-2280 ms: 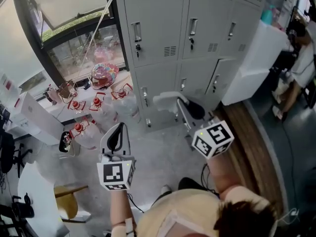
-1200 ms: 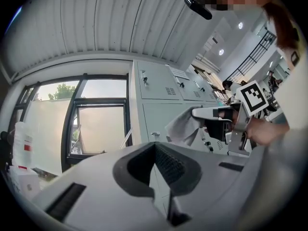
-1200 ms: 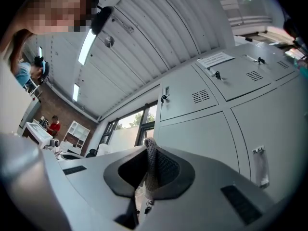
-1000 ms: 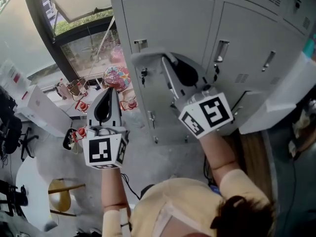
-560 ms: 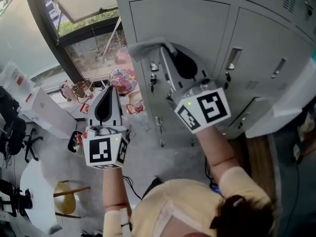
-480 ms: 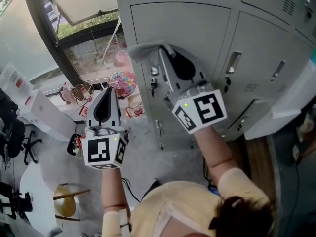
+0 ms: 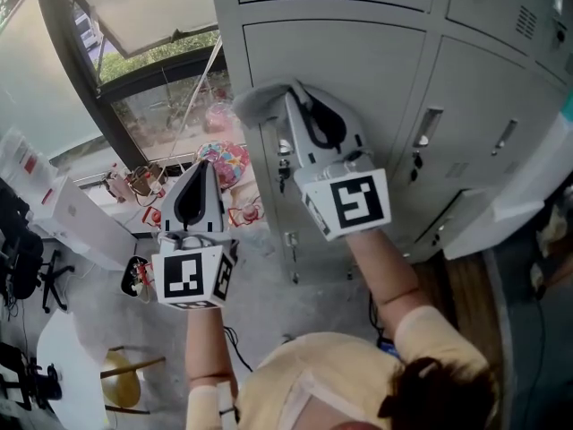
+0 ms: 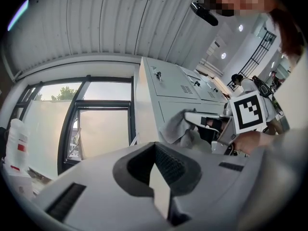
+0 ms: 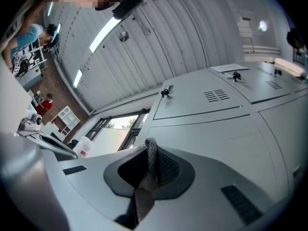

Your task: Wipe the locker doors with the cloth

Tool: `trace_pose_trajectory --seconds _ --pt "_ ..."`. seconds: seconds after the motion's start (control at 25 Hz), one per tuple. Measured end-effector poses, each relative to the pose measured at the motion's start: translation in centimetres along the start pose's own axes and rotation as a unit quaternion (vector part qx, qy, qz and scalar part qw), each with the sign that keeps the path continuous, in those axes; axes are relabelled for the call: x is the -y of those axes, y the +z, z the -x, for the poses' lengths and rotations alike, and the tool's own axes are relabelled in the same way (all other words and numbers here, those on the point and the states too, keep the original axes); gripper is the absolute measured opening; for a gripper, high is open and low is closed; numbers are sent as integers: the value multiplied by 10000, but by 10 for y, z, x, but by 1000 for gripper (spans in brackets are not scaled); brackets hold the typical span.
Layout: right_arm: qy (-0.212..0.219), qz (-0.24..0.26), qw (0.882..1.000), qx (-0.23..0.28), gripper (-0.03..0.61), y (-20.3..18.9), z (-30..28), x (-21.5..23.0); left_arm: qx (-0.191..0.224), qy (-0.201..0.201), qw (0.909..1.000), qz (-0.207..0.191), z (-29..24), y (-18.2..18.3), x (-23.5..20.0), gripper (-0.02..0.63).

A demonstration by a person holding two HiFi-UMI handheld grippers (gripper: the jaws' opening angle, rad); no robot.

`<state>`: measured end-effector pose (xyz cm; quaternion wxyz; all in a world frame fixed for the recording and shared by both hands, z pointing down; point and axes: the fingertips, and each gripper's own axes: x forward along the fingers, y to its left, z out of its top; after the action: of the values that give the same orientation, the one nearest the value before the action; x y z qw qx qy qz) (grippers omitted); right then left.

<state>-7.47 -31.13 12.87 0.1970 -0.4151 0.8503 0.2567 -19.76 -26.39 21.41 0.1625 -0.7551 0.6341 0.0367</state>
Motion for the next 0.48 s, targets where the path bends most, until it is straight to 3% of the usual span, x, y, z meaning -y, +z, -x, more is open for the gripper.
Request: trace_pose_trajectory --seconds 0.24,0.48 --pt "-94 527 9986 7 18 -3 -6 4 22 -93 10000 -19 -11 -2 4 -15" --pt "-362 660 9971 -137 18 -9 3 28 0 -240 9997 53 -22 -5 15 -15"
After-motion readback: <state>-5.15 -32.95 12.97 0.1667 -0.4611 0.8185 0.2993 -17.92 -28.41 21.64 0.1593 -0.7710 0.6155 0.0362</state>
